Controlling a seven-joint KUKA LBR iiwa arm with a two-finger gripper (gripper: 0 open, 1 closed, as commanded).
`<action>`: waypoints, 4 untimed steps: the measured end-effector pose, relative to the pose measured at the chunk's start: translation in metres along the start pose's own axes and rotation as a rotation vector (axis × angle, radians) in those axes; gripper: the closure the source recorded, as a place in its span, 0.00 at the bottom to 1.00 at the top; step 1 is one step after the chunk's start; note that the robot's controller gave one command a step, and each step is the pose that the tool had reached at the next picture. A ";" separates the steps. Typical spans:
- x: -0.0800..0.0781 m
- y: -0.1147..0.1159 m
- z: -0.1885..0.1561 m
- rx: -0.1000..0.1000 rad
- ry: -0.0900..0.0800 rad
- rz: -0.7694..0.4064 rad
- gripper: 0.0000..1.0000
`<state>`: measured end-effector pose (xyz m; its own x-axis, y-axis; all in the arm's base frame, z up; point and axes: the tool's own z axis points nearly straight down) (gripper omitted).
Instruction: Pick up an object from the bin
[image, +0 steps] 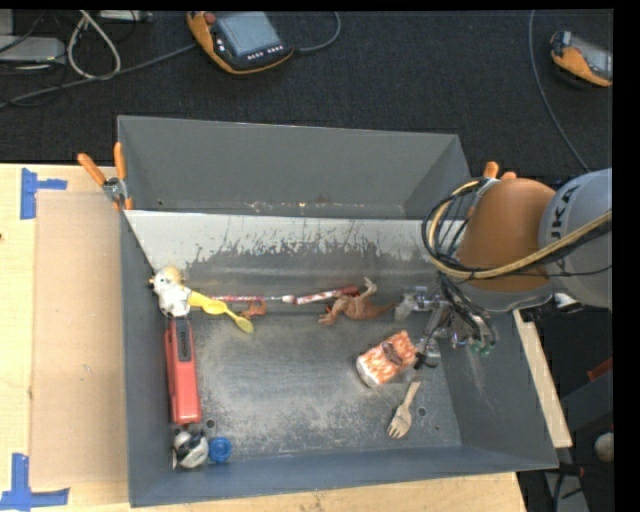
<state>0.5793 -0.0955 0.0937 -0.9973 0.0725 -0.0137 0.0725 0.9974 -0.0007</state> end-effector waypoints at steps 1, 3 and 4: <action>0.053 0.012 0.021 -0.001 0.010 -0.137 1.00; 0.042 0.006 -0.030 -0.003 0.014 -0.218 1.00; 0.045 0.010 -0.036 -0.005 0.009 -0.508 1.00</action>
Offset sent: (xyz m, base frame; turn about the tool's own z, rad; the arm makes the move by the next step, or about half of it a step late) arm 0.0000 0.0000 0.0000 0.0000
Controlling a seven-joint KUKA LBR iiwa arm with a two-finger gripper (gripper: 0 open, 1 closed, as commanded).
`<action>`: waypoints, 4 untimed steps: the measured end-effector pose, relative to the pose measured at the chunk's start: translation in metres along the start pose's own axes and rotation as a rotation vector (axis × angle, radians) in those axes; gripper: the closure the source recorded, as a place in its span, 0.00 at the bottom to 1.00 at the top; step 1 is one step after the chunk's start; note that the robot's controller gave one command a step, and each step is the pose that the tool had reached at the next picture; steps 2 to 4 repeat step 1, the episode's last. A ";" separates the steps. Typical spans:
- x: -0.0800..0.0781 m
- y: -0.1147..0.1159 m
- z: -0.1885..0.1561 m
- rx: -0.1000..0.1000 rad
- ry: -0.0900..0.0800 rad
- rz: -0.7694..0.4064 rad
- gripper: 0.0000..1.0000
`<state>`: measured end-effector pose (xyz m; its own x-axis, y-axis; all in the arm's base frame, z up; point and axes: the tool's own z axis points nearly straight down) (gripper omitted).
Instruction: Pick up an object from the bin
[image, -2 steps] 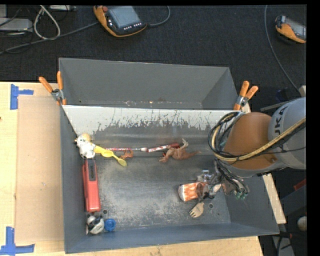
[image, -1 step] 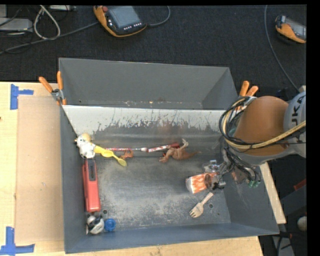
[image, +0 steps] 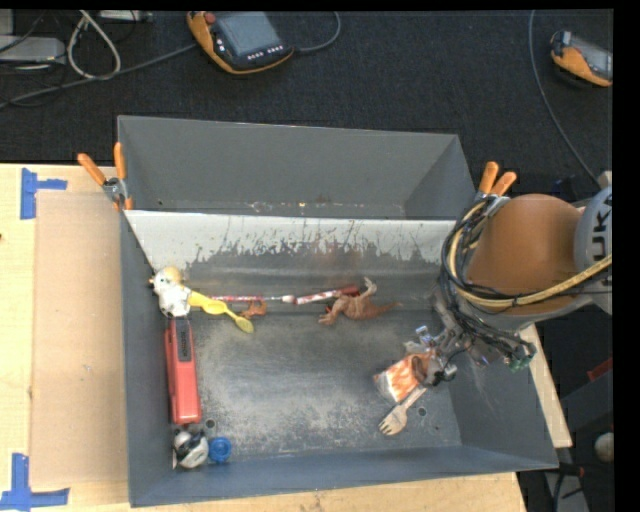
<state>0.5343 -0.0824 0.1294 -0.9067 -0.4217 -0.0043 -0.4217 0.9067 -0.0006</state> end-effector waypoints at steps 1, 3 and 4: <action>-0.010 -0.010 -0.064 -0.003 0.003 -0.080 1.00; -0.010 -0.010 -0.064 -0.003 0.003 -0.080 1.00; -0.010 -0.010 -0.064 -0.003 0.003 -0.080 1.00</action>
Offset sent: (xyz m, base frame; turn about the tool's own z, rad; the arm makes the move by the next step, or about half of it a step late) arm 0.0126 -0.0106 0.1635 -0.2762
